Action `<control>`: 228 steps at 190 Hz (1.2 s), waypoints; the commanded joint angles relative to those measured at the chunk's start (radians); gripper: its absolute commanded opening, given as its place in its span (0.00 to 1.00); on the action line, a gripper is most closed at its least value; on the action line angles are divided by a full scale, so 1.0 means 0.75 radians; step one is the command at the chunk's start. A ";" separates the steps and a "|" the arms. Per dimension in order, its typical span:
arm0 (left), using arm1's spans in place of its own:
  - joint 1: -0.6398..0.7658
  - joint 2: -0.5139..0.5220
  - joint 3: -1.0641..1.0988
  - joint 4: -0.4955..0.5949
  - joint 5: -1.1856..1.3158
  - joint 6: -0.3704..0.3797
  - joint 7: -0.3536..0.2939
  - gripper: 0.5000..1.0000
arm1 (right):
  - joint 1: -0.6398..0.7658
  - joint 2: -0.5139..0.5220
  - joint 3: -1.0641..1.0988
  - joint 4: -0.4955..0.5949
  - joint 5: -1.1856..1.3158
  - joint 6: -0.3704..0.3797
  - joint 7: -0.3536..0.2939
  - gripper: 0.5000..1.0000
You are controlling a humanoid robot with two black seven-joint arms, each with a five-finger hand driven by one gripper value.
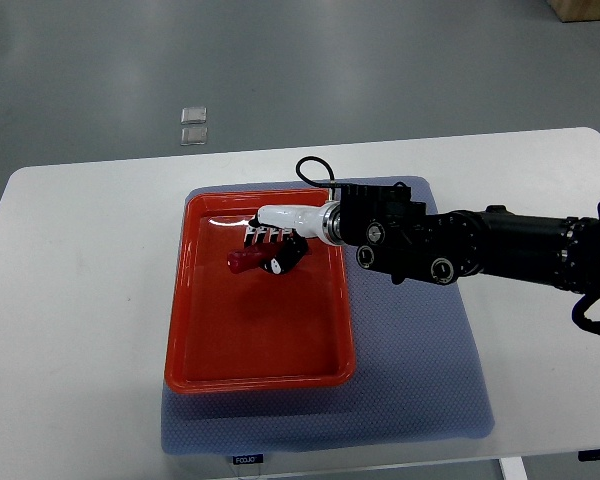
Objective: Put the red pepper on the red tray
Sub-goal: 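Carry the pepper with the right hand over the red tray, then open the right hand fingers to drop the pepper in the tray, then lift the open right hand up away from the tray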
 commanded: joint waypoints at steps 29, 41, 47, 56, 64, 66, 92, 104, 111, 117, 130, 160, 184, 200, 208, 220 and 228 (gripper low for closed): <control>0.000 0.000 0.000 -0.003 0.000 0.000 0.000 1.00 | -0.048 0.000 0.002 -0.010 0.002 -0.032 0.002 0.14; 0.000 0.000 0.000 -0.005 0.000 0.000 0.000 1.00 | -0.053 0.000 0.002 -0.010 0.002 -0.035 0.002 0.18; 0.000 0.000 0.000 -0.003 0.000 0.000 0.000 1.00 | -0.053 0.000 0.002 -0.010 0.002 -0.035 0.004 0.22; 0.000 0.000 0.000 -0.003 0.000 0.000 0.000 1.00 | -0.051 0.000 0.002 -0.010 0.002 -0.032 0.006 0.29; 0.000 0.000 0.000 -0.003 0.000 0.000 0.000 1.00 | -0.051 0.000 0.002 -0.010 0.002 -0.032 0.008 0.35; 0.000 0.000 0.000 -0.003 0.000 0.000 0.000 1.00 | -0.051 0.000 0.002 -0.010 0.002 -0.032 0.008 0.37; 0.000 0.000 0.000 0.001 0.000 0.000 0.000 1.00 | -0.051 0.000 0.008 -0.010 0.004 -0.028 0.010 0.73; 0.000 0.000 0.000 0.003 -0.002 0.000 0.000 1.00 | -0.048 0.000 0.012 -0.010 0.010 -0.024 0.010 0.74; 0.000 0.000 0.002 0.005 -0.002 0.000 0.000 1.00 | -0.046 0.000 0.012 -0.010 0.018 -0.022 0.010 0.74; -0.002 0.000 0.002 0.005 -0.002 0.000 0.000 1.00 | -0.042 0.000 0.014 -0.010 0.024 -0.022 0.010 0.76; 0.000 0.000 0.002 0.005 -0.002 0.000 0.000 1.00 | -0.036 0.000 0.016 -0.008 0.047 -0.018 0.008 0.79; 0.000 0.000 0.000 0.005 -0.002 0.000 0.000 1.00 | -0.022 -0.037 0.037 -0.002 0.065 -0.018 0.010 0.79; 0.000 0.000 0.002 0.005 -0.002 0.000 0.000 1.00 | -0.018 -0.117 0.200 0.012 0.065 -0.020 0.021 0.79; 0.000 0.000 0.002 0.005 -0.002 0.000 0.000 1.00 | -0.089 -0.162 0.402 0.019 0.071 -0.024 0.074 0.80; 0.000 0.000 0.002 0.001 -0.002 0.000 0.000 1.00 | -0.157 -0.176 0.533 0.019 0.098 -0.022 0.100 0.80; 0.000 0.000 0.002 -0.001 -0.002 0.000 0.000 1.00 | -0.259 -0.178 0.738 0.019 0.169 -0.022 0.119 0.80; 0.000 0.000 0.002 0.001 -0.002 0.000 0.000 1.00 | -0.333 -0.176 0.873 0.019 0.233 -0.020 0.119 0.81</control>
